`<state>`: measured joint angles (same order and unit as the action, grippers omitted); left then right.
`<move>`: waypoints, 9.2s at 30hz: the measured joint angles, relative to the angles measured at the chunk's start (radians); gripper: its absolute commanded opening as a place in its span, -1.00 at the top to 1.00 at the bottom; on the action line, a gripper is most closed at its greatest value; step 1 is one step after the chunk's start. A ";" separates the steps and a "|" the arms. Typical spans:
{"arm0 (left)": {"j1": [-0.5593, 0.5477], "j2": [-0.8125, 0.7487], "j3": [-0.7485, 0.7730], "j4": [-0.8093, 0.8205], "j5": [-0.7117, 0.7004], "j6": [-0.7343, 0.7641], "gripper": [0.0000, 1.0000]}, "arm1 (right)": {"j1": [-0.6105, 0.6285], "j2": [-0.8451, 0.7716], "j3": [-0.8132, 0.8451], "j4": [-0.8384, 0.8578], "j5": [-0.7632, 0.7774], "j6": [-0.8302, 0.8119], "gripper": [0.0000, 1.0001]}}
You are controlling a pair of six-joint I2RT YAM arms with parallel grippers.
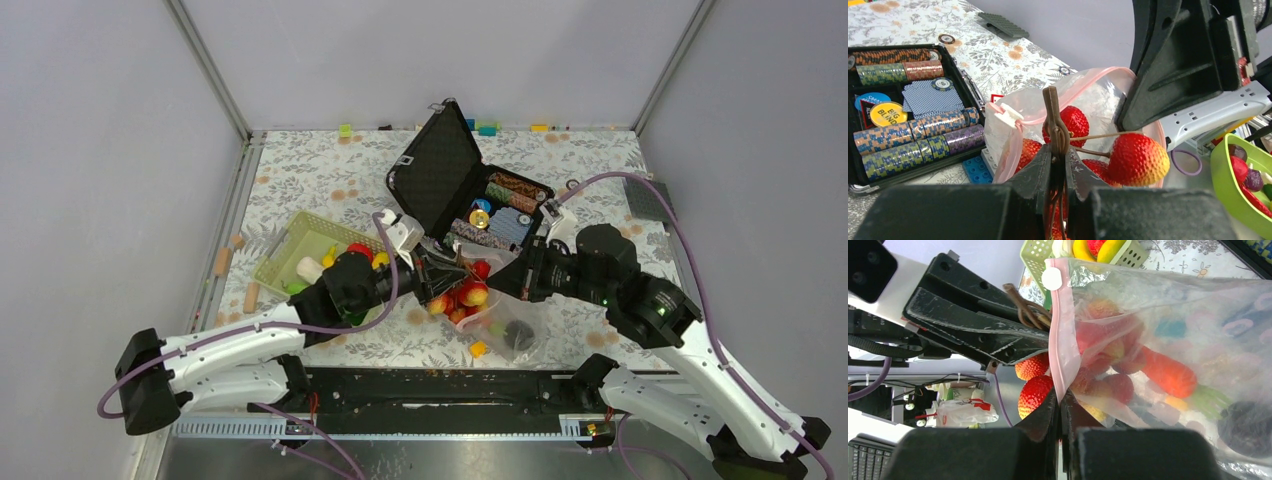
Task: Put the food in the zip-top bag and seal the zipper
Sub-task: Place the fake fruit in the zipper food storage bag, then pick up the fake vegetable from the bin, then place the fake vegetable in the zipper food storage bag, then adjust the zipper food storage bag at the center of the board.
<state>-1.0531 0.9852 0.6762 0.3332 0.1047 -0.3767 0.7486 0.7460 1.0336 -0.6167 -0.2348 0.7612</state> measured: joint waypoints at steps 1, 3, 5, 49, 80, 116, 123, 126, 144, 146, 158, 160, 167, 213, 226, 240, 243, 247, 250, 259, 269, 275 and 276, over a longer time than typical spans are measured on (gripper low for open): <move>0.000 0.009 0.000 0.008 -0.005 -0.010 1.00 | 0.000 0.000 -0.008 0.014 -0.006 0.005 1.00; -0.001 0.037 0.001 0.026 -0.025 -0.032 1.00 | 0.000 0.000 -0.023 0.040 -0.019 0.013 1.00; -0.004 0.071 0.009 0.027 -0.055 -0.051 1.00 | 0.000 0.001 -0.032 0.052 -0.023 0.022 1.00; -0.008 0.005 0.242 -0.599 -0.274 -0.096 -0.98 | -0.003 -0.021 -0.008 0.027 0.119 -0.058 1.00; 0.604 -0.085 0.200 -1.046 -0.618 -0.464 -0.98 | -0.014 0.075 0.204 -0.291 0.551 -0.436 1.00; 0.859 0.436 0.054 -0.715 -0.583 -0.520 -0.27 | -0.015 0.056 -0.025 -0.047 0.252 -0.335 1.00; 0.864 0.453 0.054 -0.694 -0.564 -0.510 0.59 | -0.015 0.041 -0.029 -0.048 0.272 -0.334 1.00; 0.864 0.446 0.054 -0.693 -0.558 -0.506 0.99 | -0.015 0.038 -0.030 -0.048 0.277 -0.334 1.00; 0.841 -0.042 0.053 -0.721 -0.469 -0.473 1.00 | -0.015 0.017 -0.003 -0.120 0.295 -0.243 1.00; 0.828 -0.104 0.053 -0.710 -0.444 -0.457 1.00 | -0.015 0.031 0.031 -0.163 0.295 -0.227 1.00; 0.693 -0.254 0.064 -0.587 -0.235 -0.353 1.00 | -0.016 0.136 0.244 -0.330 0.217 -0.130 1.00; 0.683 -0.267 0.064 -0.562 -0.181 -0.341 1.00 | -0.016 0.160 0.264 -0.334 0.186 -0.128 1.00; 0.627 -0.290 0.073 -0.512 -0.069 -0.306 1.00 | -0.016 0.280 0.374 -0.511 0.308 -0.232 1.00; -0.312 0.359 0.221 1.015 -0.933 0.362 1.00 | -0.016 0.042 0.155 -0.179 0.224 0.077 1.00; -0.299 0.398 0.175 1.052 -1.004 0.429 1.00 | -0.016 0.030 0.153 -0.171 0.143 0.114 1.00; -0.310 0.390 0.021 1.075 -0.799 0.383 -0.38 | -0.016 0.053 0.152 -0.116 0.145 0.165 1.00; -0.312 0.383 -0.015 1.073 -0.735 0.383 -0.74 | -0.016 0.053 0.152 -0.109 0.147 0.167 1.00; -0.316 0.343 -0.072 1.058 -0.674 0.373 -0.97 | -0.016 0.052 0.152 -0.085 0.154 0.167 1.00; -0.319 0.259 -0.129 1.035 -0.630 0.352 -0.98 | -0.016 0.052 0.152 -0.079 0.168 0.166 1.00; -0.321 -0.147 -0.038 0.308 -0.723 0.078 -0.97 | -0.016 0.053 0.152 -0.081 0.192 0.131 1.00; -0.160 -0.011 0.336 -0.579 -0.650 -0.220 -0.83 | -0.016 0.060 0.143 -0.082 0.164 0.083 1.00; -0.095 -0.030 0.284 -0.757 -0.490 -0.300 -0.53 | -0.016 0.057 0.139 -0.081 0.161 0.069 1.00; -0.093 -0.037 0.271 -0.758 -0.471 -0.310 -0.51 | -0.016 0.057 0.138 -0.081 0.161 0.069 1.00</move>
<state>-1.1458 0.9482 0.9470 -0.4244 -0.3660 -0.6868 0.7322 0.8028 1.1721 -0.6979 -0.0742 0.8299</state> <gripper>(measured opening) 0.806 0.022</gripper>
